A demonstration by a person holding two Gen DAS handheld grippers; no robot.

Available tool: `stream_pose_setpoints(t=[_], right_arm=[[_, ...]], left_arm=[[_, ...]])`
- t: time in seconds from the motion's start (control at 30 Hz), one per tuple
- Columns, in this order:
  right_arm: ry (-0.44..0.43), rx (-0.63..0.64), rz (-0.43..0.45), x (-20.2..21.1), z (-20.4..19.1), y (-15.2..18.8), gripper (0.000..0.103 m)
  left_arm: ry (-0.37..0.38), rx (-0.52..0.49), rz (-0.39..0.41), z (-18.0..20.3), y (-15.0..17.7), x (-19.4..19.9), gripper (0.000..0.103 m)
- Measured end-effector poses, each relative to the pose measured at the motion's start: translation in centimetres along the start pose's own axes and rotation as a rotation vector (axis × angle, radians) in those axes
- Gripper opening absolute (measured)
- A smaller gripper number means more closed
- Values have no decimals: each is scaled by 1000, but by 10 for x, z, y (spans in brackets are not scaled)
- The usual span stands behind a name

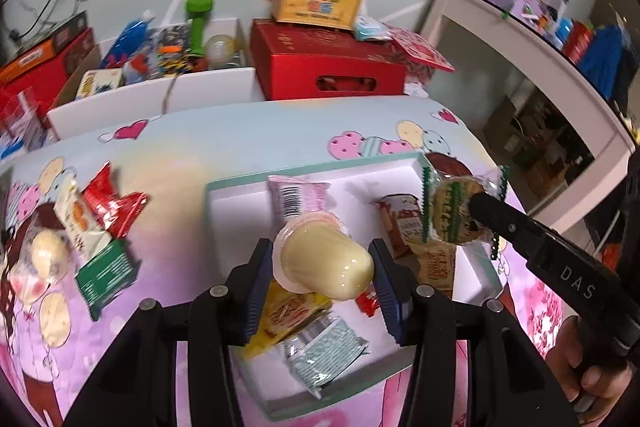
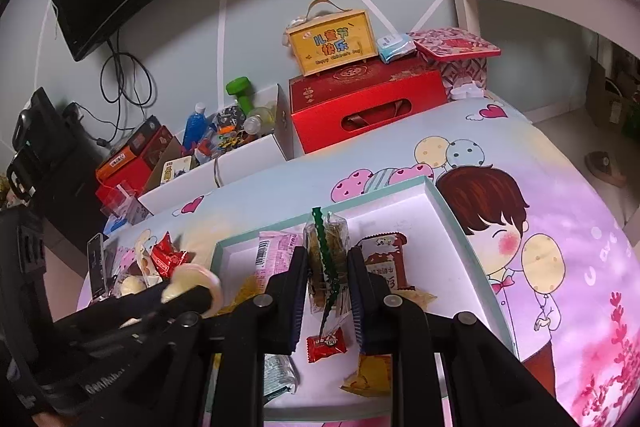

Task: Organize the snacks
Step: 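Carry the pale bun and clear packet into the tray and open both tools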

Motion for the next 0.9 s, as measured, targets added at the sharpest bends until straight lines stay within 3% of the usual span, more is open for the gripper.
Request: stream_pose_setpoints(t=[0.37, 0.6, 0.9], right_arm=[[-9, -9, -42, -11, 2, 8, 22], [0, 2, -69, -18, 1, 12, 22], [16, 14, -91, -24, 0, 15, 24]], left_arm=[[26, -79, -27, 27, 8, -20, 50], [43, -75, -30, 30, 9, -20, 59], [15, -7, -26, 10, 5, -15, 61]])
Point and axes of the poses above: each gripper's, at about its wrist camera, not at the fingertips, and x roughly against the way its jaws point, z to its right, y to its underside, the point moved 7 cm from there along -x, roughly the way its jaws point, and after that the axes turned 1 degree about -x, right-handed, at the moved point
